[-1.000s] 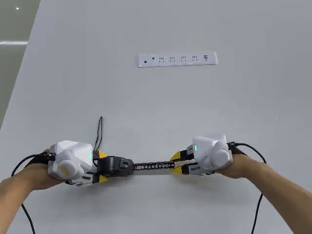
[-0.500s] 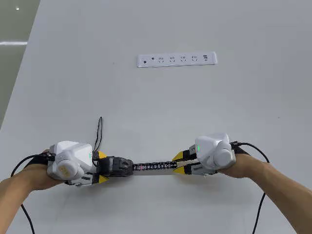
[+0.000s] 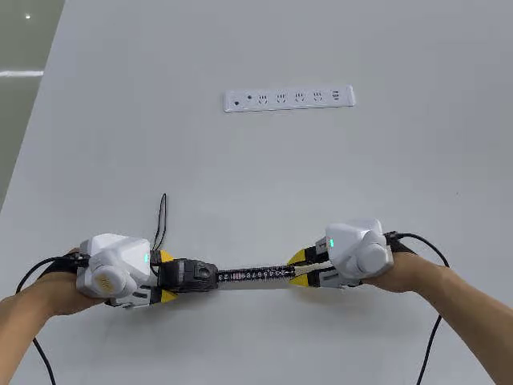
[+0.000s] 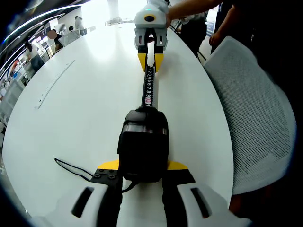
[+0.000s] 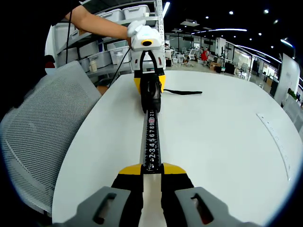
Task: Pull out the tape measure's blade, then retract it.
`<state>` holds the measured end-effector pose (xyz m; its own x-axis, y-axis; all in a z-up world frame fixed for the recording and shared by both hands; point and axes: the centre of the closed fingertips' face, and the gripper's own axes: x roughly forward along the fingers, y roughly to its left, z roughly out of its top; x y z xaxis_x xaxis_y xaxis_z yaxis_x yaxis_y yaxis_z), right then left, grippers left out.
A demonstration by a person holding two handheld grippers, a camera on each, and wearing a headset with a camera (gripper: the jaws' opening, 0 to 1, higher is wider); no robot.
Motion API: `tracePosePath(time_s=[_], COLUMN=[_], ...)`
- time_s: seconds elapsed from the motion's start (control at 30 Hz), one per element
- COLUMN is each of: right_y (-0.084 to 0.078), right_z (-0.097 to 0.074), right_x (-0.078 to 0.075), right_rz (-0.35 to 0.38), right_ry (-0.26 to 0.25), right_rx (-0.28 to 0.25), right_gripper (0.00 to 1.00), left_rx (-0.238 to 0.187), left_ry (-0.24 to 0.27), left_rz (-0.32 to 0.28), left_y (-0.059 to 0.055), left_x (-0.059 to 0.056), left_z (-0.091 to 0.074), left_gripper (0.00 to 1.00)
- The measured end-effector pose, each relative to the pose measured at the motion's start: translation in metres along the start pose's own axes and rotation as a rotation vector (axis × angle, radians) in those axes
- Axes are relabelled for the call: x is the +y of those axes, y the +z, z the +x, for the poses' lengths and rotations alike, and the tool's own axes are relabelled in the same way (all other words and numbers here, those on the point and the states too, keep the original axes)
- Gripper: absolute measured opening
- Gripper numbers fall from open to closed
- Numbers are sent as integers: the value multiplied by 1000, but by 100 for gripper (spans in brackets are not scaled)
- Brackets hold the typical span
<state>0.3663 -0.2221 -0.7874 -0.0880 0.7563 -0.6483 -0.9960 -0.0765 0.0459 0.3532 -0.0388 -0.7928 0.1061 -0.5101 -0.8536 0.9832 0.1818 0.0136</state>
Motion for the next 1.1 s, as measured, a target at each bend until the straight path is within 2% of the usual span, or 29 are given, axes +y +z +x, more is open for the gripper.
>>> tracePosePath(time_s=[1.1], right_y=[-8], right_z=[-15], right_x=[1], right_rz=[13], right_ry=[-2], right_rx=[1], right_gripper=[11], left_rx=[10], left_ry=[-1], left_rz=[3], left_y=[-1], left_x=[-2], left_z=[-1], left_gripper=[29])
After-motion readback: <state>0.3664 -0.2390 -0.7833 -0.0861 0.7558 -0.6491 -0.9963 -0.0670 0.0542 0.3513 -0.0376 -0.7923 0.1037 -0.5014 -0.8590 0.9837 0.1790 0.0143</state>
